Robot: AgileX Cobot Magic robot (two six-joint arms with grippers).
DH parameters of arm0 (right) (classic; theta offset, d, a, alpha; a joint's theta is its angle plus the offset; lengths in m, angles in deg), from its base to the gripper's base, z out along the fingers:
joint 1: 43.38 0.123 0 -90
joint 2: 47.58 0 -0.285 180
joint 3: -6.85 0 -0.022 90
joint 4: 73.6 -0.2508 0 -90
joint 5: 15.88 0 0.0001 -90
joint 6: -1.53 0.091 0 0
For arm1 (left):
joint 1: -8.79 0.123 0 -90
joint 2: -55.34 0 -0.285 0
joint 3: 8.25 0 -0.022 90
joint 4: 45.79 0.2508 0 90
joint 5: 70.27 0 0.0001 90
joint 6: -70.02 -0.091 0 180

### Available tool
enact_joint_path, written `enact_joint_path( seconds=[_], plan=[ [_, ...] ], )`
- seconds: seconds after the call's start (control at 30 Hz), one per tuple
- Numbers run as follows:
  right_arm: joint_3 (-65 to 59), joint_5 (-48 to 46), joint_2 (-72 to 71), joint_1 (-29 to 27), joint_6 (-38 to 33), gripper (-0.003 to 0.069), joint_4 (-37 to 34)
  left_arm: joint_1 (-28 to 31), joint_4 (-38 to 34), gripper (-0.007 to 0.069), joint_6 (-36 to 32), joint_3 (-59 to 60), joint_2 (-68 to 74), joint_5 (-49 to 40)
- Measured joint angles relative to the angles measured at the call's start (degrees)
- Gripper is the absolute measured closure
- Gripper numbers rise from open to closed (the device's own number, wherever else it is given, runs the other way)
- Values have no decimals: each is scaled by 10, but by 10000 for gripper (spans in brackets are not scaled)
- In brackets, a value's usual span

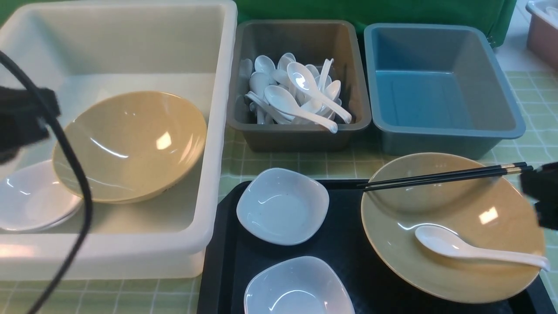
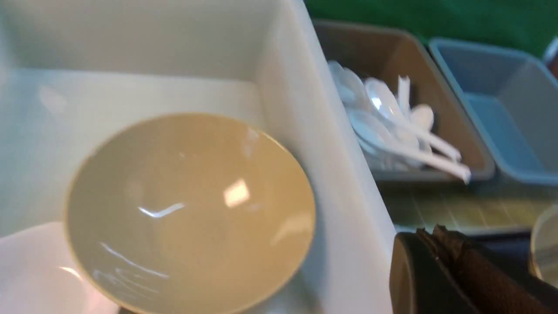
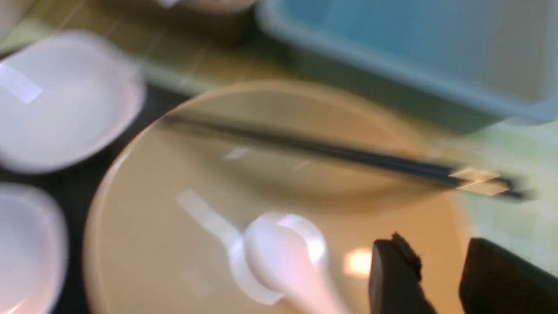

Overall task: On green table put chopsticks spoon bowls plates into blue grey white boxes.
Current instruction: 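Move the grippers toward the tableware on the black tray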

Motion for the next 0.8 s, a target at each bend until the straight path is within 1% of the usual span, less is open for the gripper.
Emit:
enact_joint_path(
  seconds=[0.03, 0.1, 0.13, 0.17, 0.23, 0.3, 0.33, 0.37, 0.43, 0.5, 0.6, 0.67, 0.8],
  plan=[
    [5, -10, 4, 3, -3, 424, -4, -3, 0, 626, -4, 3, 1, 2],
    [36, -60, 45, 30, -40, 424, -33, -54, 0, 626, -38, 18, 5, 17],
    [51, -76, 64, 44, -68, 424, -43, -82, 0, 626, -52, 23, 6, 30],
    [62, -85, 71, 49, -86, 422, -47, -100, 0, 626, -60, 26, 6, 35],
    [97, -100, 97, 58, -147, 414, -51, -146, 0, 626, -78, 33, 7, 47],
    [132, -111, 122, 60, -230, 398, -51, -188, 0, 626, -92, 39, 7, 55],
    [132, -112, 125, 60, -230, 396, -51, -192, 0, 626, -94, 39, 7, 56],
    [156, -115, 142, 60, -310, 382, -50, -214, -1, 626, -105, 42, 7, 59],
    [171, -114, 163, 60, -429, 363, -49, -241, -2, 626, -118, 46, 7, 68],
    [176, -107, 186, 60, -506, 344, -48, -257, -2, 626, -127, 50, 7, 76],
    [176, -96, 221, 60, -589, 317, -39, -262, -2, 626, -131, 51, 11, 79],
    [176, -92, 244, 60, -625, 298, -25, -262, -2, 626, -131, 51, 15, 79],
    [177, -87, 281, 60, -632, 279, 14, -262, -2, 626, -132, 51, 20, 78]
  ],
)
